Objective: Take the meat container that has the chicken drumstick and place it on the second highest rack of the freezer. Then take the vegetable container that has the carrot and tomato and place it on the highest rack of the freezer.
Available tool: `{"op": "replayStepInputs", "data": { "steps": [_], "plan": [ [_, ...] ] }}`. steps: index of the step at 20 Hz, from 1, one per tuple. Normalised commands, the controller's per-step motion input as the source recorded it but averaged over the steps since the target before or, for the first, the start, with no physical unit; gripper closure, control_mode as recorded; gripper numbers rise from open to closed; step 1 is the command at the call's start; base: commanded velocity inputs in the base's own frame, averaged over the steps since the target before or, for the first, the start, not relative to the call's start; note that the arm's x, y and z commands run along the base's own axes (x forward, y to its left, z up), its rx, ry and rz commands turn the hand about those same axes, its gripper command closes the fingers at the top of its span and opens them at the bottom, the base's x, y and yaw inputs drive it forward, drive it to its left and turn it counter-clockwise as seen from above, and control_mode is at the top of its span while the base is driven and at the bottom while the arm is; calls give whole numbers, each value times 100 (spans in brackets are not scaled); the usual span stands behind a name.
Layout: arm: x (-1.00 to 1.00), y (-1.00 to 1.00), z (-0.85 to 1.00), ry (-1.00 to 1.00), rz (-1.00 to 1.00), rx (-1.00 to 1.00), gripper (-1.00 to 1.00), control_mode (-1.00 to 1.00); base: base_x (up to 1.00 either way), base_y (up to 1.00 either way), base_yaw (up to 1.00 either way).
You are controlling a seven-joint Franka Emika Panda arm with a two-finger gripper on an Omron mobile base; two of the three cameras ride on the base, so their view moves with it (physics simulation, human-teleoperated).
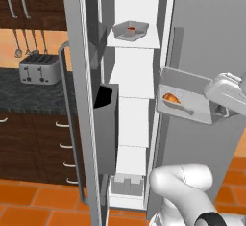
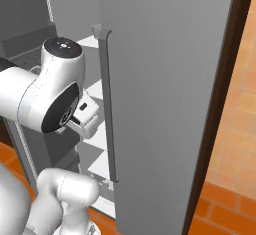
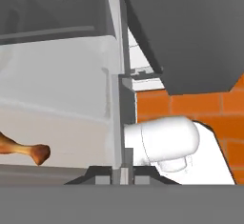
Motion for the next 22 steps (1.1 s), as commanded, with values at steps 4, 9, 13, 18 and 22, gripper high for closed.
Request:
{"op": "replayStepInputs", "data": {
  "steps": [4, 9, 13, 18, 22],
  "plan": [
    [0, 29, -2, 22, -63, 41, 100, -100, 0, 0, 0],
    [18, 56, -22, 19, -43, 21, 100, -100, 0, 0, 0],
    [33, 70, -26, 14, -33, 2, 100, -100, 0, 0, 0],
    [23, 40, 0, 6, -20, 3, 100, -100, 0, 0, 0],
    [14, 26, 26, 2, -4, 2, 100, -100, 0, 0, 0]
  ]
}}
